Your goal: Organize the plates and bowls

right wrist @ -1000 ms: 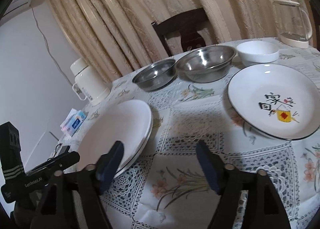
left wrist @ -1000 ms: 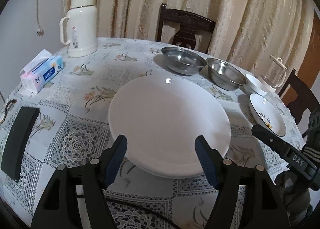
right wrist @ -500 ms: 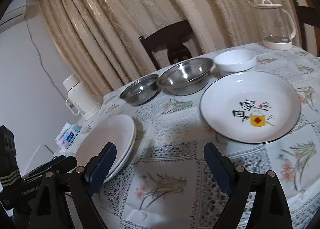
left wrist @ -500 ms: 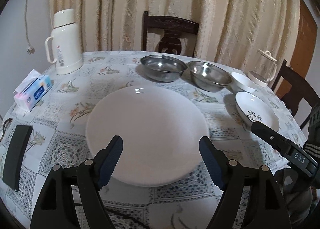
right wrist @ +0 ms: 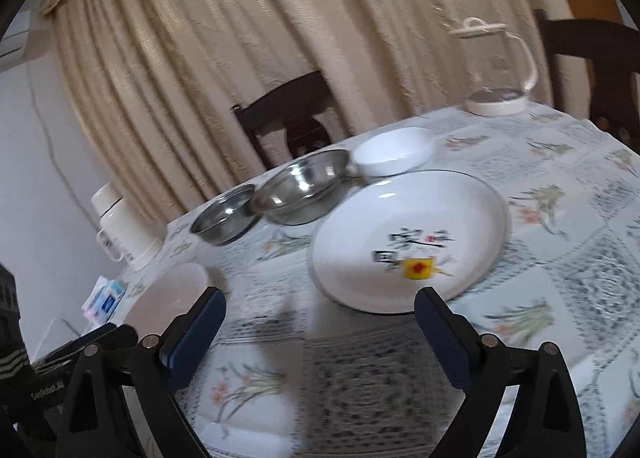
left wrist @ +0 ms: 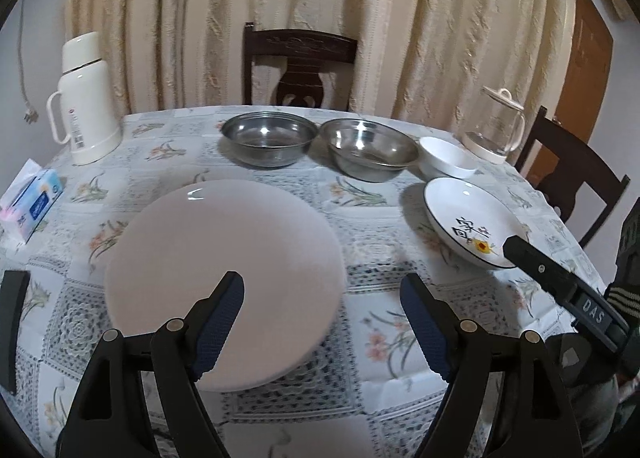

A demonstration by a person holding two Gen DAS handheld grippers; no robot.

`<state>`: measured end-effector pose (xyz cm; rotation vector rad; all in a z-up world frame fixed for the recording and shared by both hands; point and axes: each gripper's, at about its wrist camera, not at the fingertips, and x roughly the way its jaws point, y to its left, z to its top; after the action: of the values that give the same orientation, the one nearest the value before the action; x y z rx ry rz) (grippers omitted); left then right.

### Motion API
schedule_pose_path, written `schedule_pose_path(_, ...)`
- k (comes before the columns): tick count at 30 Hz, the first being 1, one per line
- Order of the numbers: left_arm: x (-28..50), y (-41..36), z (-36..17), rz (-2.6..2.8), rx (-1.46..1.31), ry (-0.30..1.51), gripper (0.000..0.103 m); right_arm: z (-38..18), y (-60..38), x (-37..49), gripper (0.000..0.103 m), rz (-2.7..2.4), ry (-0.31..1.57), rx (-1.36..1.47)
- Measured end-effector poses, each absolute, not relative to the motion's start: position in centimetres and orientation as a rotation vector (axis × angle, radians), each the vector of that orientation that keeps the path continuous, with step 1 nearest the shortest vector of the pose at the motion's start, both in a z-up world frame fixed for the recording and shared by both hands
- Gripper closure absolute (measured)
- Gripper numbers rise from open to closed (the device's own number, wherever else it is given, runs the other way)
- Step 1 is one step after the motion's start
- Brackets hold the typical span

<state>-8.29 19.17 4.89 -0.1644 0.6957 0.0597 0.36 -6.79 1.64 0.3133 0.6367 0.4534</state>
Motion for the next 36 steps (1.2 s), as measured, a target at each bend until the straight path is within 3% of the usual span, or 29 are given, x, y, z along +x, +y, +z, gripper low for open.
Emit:
schedule_pose_path(12,-5.7,15.9,4.7,-0.047,-0.197,0.737,0.022,0.8,-11.2,1.6,0.008,0.329,0.678,0.344)
schedule_pose_path(19,-3.8,13.2,4.2,-0.099,-0.181,0.757,0.022,0.7,-12.2,2.6,0.025,0.33,0.715,0.318)
schedule_pose_path(36,2.1,10.0,1.3,-0.185,-0.228,0.829,0.023,0.4,-13.1,6.5,0.04,0.363,0.765,0.289)
